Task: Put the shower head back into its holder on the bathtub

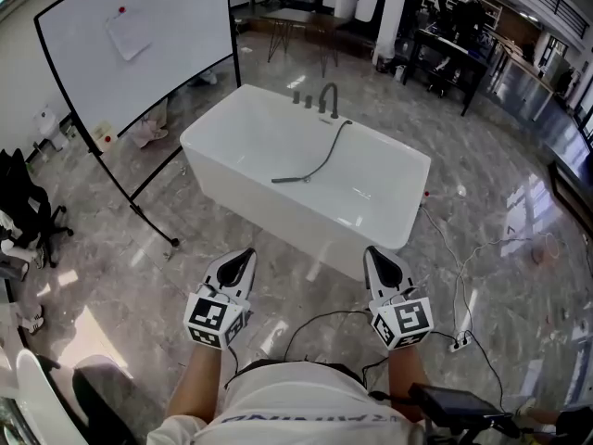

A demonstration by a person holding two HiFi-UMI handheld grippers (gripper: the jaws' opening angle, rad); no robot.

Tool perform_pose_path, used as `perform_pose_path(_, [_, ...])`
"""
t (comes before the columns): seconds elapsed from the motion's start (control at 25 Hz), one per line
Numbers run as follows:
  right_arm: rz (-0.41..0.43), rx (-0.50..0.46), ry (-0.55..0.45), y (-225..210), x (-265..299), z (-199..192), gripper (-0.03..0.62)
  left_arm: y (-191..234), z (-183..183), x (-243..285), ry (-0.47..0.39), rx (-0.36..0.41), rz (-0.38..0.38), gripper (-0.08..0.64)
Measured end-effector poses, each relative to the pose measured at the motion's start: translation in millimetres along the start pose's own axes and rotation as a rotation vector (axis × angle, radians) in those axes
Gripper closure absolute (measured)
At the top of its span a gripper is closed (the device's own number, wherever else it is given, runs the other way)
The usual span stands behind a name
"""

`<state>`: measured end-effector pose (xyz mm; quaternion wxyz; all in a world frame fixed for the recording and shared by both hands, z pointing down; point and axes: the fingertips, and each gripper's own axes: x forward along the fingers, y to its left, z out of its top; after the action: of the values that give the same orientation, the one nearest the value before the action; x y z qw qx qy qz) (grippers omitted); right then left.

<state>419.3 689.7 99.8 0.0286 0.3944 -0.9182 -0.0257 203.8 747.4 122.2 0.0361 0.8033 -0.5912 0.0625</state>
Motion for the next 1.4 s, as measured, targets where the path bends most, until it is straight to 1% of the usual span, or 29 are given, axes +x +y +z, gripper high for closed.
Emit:
perform_pose_path(0.24, [0.006,0.014,-0.002,-23,-19,-2,0.580,-24,12,12,-0.004,0.036,-0.001,0.541])
perform_pose_path(0.44, [0.037,0.042,-0.006,-48,-39,-13,0.580,-53,16,22,0.009,0.055,0.016,0.541])
perform_pose_path(0.52, [0.048,0.048,-0.005,-56,-44,-17,0.580,-68,16,23,0.023,0.091,-0.003,0.541])
perform_pose_path(0.64, [0.062,0.063,0.018,-68,-51,-31,0.581,-98,11,21,0.042,0.180,-0.043,0.541])
perform_pose_path(0.72, [0.082,0.083,0.027,-73,-56,-42,0.580,-117,7,21,0.050,0.213,-0.054,0.541])
perform_pose_path(0.8, [0.102,0.088,0.025,-77,-58,-46,0.580,-127,5,27,0.055,0.204,-0.056,0.541])
perform_pose_path(0.96, [0.117,0.068,0.020,-88,-55,-47,0.580,-128,3,43,0.054,0.157,-0.029,0.541])
perform_pose_path(1.04, [0.108,0.071,0.021,-95,-56,-50,0.580,-129,4,51,0.044,0.144,-0.022,0.541])
perform_pose_path(1.2, [0.080,0.065,0.022,-111,-52,-54,0.580,-126,0,72,0.040,0.120,-0.041,0.541])
perform_pose_path(1.4, [0.030,0.074,0.048,-139,-57,-62,0.580,-125,3,107,0.026,0.056,-0.071,0.541])
